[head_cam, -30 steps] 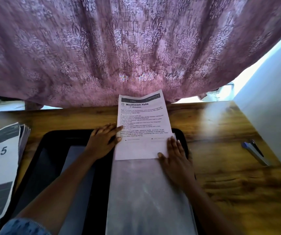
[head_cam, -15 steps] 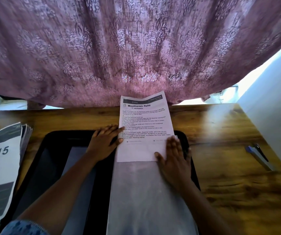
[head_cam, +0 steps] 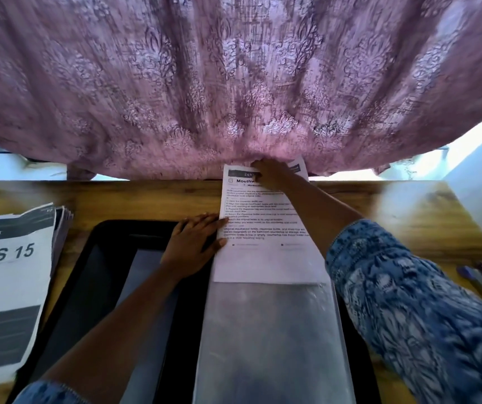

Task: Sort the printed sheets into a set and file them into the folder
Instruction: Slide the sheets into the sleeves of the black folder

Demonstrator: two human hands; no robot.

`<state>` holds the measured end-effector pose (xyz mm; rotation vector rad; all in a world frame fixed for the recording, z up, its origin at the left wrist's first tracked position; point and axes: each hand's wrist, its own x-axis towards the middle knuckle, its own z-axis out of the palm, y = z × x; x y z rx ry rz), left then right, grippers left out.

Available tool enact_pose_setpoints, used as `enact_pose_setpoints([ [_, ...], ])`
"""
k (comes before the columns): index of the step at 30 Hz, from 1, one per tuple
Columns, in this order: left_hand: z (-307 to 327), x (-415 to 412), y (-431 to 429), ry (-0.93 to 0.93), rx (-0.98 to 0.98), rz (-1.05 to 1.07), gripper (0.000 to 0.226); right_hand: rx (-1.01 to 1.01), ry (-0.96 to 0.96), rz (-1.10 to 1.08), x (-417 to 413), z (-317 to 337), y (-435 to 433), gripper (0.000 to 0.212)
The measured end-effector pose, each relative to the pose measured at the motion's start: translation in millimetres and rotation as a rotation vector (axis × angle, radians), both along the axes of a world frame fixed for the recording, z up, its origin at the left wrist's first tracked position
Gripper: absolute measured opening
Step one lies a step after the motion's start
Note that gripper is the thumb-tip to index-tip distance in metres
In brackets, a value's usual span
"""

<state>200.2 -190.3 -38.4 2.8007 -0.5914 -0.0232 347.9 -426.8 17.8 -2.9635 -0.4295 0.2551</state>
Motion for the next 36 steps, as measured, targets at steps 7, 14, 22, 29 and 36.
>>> enact_pose_setpoints([
  [7, -2, 0, 0, -0.032, -0.018, 0.003, 0.07, 0.202, -0.014, -0.037, 13, 20, -12, 0.027],
  [14, 4, -2, -3, -0.027, -0.068, 0.033, 0.091, 0.165, 0.321, 0.083, -4, 41, -19, 0.028],
  [22, 4, 0, 0, 0.007, -0.066, 0.038, 0.089, 0.115, 0.597, 0.152, -36, 35, -6, 0.029],
  [29, -4, 4, 3, -0.013, -0.04, 0.038, 0.076, -0.043, 0.794, 0.266, -61, 29, 15, 0.02],
  [36, -6, 3, 3, -0.029, -0.076, 0.027, 0.07, 0.106, 1.059, 0.089, -93, 15, 26, 0.002],
])
